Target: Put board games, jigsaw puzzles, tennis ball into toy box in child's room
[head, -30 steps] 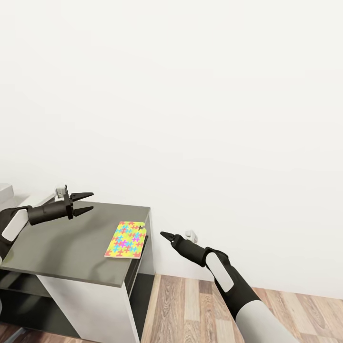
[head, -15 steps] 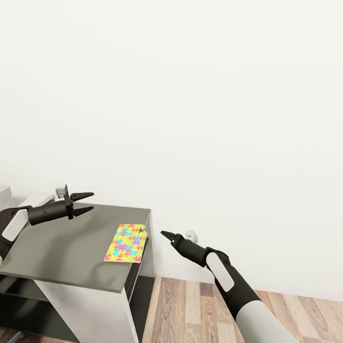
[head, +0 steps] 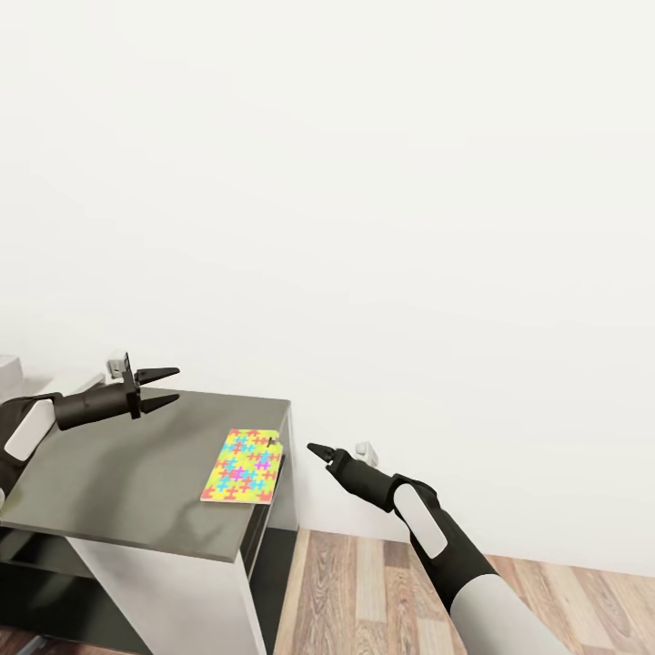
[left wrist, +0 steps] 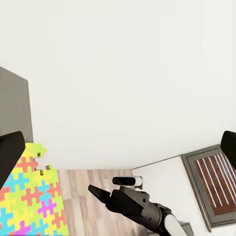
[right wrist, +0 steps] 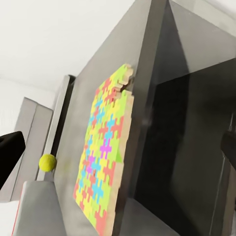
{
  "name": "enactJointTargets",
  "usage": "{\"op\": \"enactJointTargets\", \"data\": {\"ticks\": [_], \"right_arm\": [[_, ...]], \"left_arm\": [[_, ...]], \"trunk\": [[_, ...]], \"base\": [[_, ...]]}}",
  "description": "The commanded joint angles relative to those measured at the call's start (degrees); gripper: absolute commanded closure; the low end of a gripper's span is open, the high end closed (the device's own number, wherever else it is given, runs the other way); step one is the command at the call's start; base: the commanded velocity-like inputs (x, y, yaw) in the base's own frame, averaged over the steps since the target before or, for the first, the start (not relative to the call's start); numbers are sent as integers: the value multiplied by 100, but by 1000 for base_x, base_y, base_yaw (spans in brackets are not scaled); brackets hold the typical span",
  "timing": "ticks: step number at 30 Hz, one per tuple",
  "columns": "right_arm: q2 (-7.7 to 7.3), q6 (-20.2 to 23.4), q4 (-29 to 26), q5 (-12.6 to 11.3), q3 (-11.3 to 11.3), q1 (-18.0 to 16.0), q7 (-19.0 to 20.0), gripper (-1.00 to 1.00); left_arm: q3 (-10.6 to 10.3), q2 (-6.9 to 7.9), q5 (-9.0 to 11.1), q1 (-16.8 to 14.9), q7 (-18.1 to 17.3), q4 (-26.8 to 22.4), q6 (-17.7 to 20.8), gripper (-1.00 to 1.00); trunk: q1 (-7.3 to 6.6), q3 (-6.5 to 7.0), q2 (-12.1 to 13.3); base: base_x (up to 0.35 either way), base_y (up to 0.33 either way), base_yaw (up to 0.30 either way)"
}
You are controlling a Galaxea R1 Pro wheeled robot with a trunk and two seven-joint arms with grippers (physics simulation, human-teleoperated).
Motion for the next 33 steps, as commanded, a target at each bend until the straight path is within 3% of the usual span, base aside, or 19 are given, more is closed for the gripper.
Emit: {"op": "enactJointTargets", "data": {"ticks": [1,33], "right_arm": [[1,25,3,-23,-5,-4,1,-100],[2,25,158,-25,7,-4,1,-100]], "left_arm": [[-22,8,16,-5,-19,5,16,-100],[-23,2,16,-4,-21,5,8,-100]], "trunk": [[0,-6,-3],[0,-6,-3]], "base": [[0,76,0],[-16,39,0]]}}
